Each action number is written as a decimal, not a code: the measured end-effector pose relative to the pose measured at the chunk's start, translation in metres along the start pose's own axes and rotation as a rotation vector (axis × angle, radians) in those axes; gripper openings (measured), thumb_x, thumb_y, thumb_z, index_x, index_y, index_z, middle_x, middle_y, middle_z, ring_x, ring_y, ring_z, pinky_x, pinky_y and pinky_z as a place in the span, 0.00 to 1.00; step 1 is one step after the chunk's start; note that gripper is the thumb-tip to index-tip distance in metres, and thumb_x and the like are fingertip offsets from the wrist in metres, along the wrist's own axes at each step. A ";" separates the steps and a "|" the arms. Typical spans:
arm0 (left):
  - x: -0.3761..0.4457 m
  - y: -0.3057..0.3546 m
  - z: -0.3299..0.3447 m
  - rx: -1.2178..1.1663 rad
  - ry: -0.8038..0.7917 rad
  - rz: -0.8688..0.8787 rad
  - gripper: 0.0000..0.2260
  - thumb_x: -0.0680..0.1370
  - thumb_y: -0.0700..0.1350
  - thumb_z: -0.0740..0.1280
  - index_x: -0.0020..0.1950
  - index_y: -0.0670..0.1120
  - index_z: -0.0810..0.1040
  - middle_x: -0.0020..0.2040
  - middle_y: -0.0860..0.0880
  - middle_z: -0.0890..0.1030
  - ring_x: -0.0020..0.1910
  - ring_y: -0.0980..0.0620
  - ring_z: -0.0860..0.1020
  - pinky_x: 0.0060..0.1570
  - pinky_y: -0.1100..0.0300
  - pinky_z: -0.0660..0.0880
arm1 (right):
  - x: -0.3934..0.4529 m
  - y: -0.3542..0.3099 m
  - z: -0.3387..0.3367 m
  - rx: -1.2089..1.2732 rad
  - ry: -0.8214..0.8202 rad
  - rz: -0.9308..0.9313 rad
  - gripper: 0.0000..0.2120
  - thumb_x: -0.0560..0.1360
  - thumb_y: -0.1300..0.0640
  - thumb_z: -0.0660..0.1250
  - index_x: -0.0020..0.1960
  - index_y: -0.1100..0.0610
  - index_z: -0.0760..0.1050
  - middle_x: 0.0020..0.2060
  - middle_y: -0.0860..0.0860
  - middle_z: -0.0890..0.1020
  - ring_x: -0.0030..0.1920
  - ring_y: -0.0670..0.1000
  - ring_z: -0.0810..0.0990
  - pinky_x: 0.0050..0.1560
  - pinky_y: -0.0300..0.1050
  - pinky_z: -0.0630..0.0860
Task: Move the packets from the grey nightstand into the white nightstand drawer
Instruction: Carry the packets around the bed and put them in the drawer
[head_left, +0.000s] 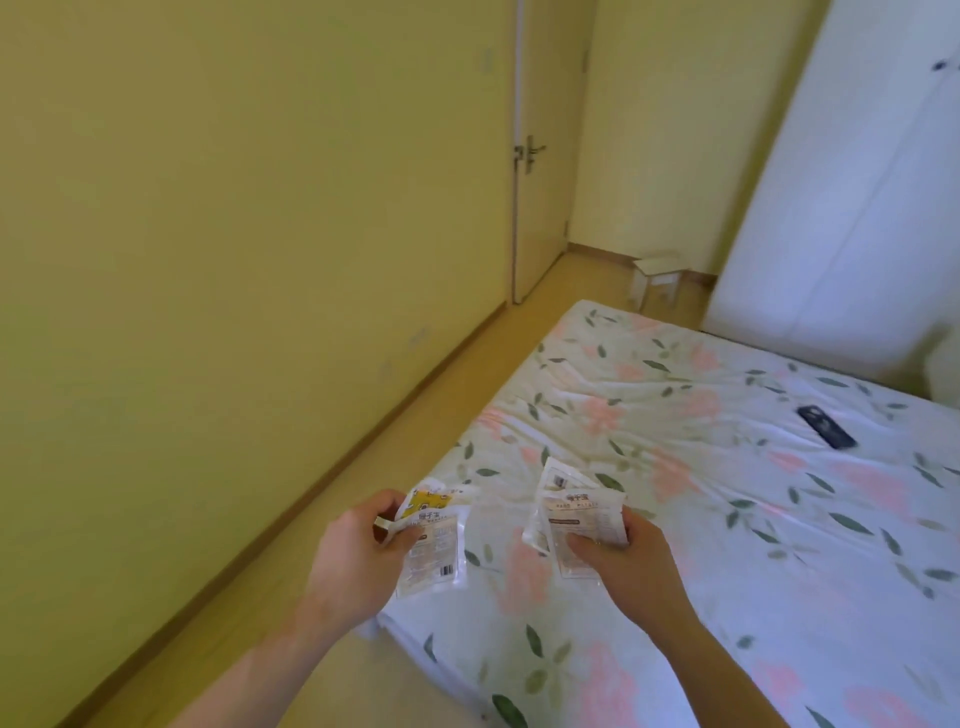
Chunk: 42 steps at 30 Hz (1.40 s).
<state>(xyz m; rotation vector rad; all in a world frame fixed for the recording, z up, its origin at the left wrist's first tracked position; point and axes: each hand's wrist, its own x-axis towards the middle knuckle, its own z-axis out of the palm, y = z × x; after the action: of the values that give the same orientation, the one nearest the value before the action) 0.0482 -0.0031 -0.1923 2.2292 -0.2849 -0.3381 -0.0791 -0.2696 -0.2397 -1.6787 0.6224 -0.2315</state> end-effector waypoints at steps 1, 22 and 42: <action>0.013 -0.006 -0.013 -0.007 0.032 -0.015 0.06 0.79 0.43 0.71 0.46 0.55 0.81 0.37 0.62 0.82 0.29 0.59 0.75 0.27 0.61 0.71 | 0.019 -0.010 0.015 -0.018 -0.024 -0.007 0.15 0.75 0.60 0.75 0.56 0.42 0.82 0.46 0.39 0.87 0.45 0.38 0.85 0.39 0.32 0.79; 0.324 -0.183 -0.263 -0.064 0.012 0.010 0.06 0.79 0.44 0.71 0.46 0.55 0.82 0.41 0.58 0.83 0.35 0.58 0.78 0.37 0.57 0.76 | 0.239 -0.117 0.369 -0.108 -0.020 -0.007 0.13 0.75 0.57 0.75 0.58 0.47 0.83 0.45 0.39 0.87 0.43 0.38 0.85 0.42 0.35 0.78; 0.647 -0.091 -0.235 -0.040 -0.315 0.291 0.05 0.79 0.43 0.71 0.48 0.54 0.83 0.43 0.59 0.85 0.39 0.58 0.82 0.39 0.54 0.82 | 0.454 -0.155 0.366 0.039 0.401 0.145 0.11 0.76 0.59 0.75 0.57 0.49 0.83 0.46 0.43 0.88 0.44 0.42 0.87 0.45 0.40 0.79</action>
<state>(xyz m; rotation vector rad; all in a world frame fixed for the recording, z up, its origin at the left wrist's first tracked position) 0.7417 0.0181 -0.2135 2.0536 -0.7554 -0.5299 0.5175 -0.1808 -0.2546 -1.5512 1.0276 -0.4793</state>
